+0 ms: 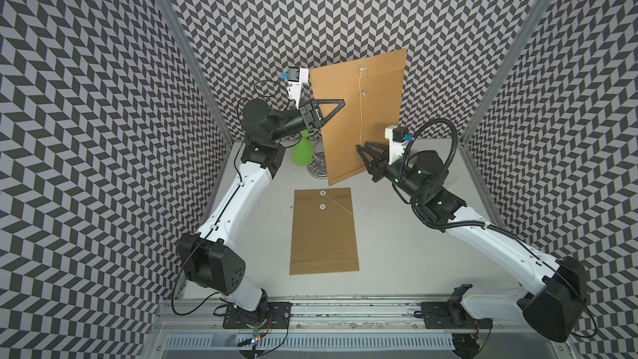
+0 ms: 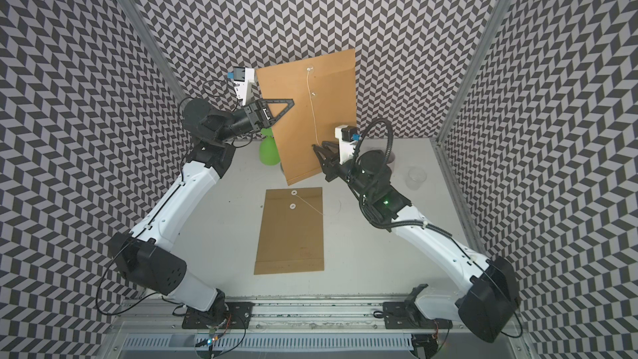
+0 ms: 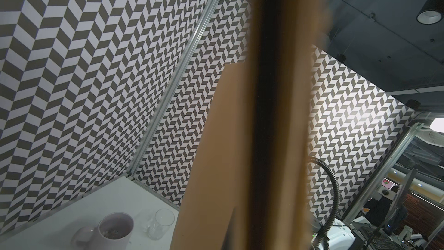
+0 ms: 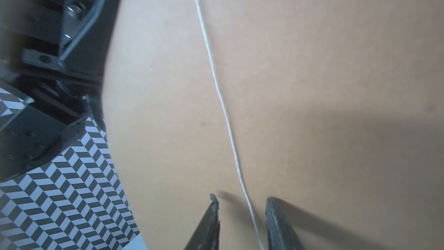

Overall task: Close the mouth of the file bag
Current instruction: Close the file bag.

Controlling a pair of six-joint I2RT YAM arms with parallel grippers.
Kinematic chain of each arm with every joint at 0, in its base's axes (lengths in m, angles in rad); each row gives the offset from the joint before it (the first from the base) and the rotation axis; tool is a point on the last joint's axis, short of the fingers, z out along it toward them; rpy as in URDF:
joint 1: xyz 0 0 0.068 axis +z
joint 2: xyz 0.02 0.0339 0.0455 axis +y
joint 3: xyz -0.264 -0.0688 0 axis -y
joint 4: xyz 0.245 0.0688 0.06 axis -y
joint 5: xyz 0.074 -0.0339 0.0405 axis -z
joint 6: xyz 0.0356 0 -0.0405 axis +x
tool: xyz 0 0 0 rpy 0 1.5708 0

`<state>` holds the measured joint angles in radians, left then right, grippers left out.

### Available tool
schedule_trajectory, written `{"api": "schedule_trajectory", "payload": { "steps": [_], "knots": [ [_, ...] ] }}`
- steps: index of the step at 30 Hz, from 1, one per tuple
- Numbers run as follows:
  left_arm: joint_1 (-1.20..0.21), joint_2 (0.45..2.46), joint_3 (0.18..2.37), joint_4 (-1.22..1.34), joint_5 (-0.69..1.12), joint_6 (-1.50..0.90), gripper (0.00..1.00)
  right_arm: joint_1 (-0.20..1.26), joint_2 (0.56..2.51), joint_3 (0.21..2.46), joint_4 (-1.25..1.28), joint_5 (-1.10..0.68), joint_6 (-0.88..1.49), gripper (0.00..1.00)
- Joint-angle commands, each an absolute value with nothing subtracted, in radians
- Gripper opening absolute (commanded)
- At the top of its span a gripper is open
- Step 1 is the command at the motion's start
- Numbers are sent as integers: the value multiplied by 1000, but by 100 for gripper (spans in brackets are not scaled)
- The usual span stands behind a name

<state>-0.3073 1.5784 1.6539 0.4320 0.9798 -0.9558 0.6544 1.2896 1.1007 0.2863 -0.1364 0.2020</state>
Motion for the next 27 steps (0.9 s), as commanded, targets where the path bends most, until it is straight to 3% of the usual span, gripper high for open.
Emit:
{"api": "schedule_trajectory", "payload": {
  "steps": [1,27],
  "knots": [
    [-311,1578,1694,469,977,-967,0,657,1294,1117,325,-188,189,31],
    [-308,1565,1701,441,994,-939,0,655,1308,1121,293,-131,158,23]
  ]
}}
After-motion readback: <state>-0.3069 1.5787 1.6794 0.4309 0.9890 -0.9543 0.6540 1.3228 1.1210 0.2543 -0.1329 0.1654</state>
